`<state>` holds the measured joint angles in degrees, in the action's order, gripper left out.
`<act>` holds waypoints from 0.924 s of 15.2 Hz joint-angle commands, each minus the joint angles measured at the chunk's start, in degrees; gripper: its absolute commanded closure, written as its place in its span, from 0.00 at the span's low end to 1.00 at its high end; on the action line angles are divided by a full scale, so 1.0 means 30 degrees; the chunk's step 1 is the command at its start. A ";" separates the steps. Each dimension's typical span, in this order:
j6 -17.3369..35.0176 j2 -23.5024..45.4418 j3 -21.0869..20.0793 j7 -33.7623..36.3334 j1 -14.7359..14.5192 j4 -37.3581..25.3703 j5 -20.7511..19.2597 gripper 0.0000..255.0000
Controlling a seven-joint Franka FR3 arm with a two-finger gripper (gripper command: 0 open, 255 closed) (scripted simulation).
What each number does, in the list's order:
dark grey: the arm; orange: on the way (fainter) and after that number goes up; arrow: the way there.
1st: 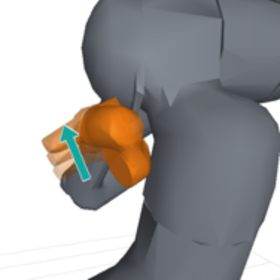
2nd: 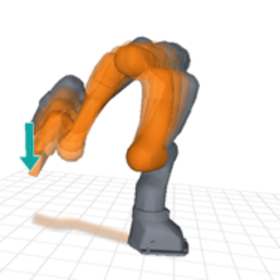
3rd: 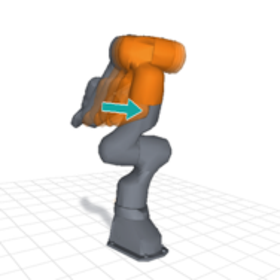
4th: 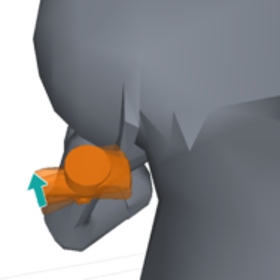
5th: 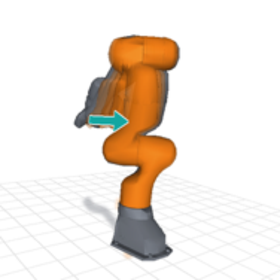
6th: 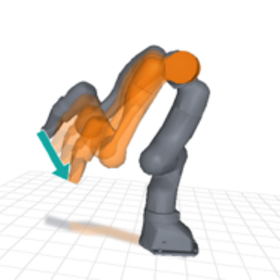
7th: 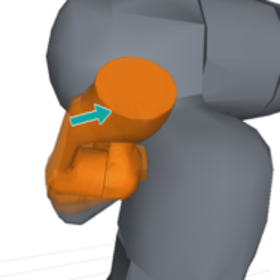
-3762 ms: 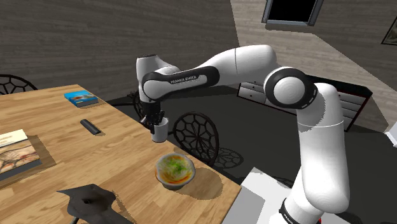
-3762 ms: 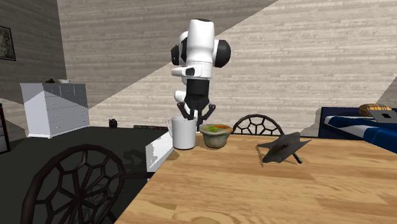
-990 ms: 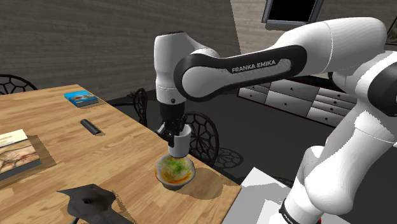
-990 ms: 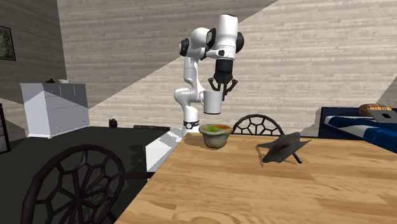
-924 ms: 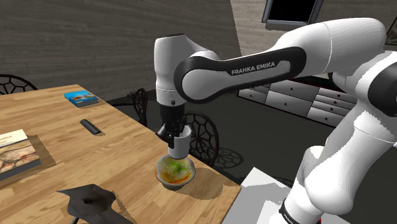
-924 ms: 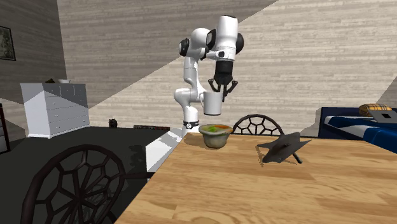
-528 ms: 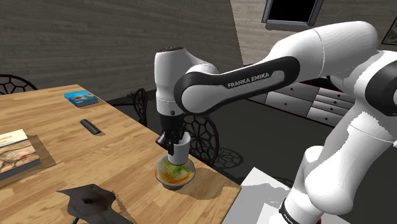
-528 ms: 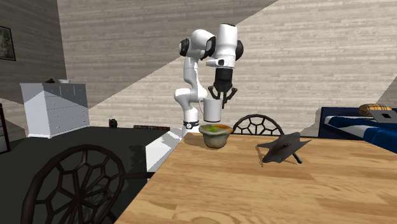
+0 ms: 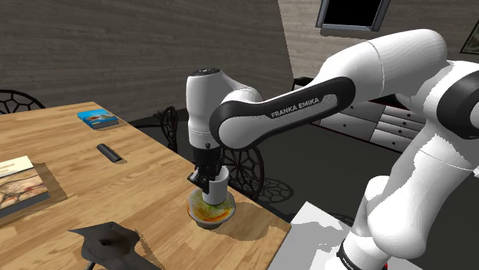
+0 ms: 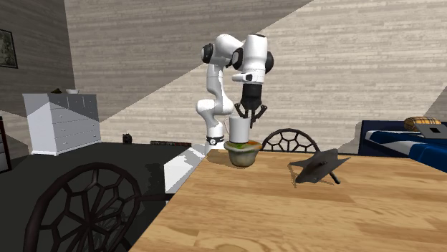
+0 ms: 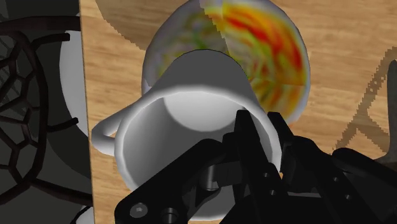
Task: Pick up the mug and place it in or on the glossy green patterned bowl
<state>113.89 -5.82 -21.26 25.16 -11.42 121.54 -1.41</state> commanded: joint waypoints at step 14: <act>-0.2399 -0.0454 0.0029 -0.0140 -0.0021 -0.1986 0.0186 0.00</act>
<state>107.58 -7.19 -21.18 24.79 -11.49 116.39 -0.87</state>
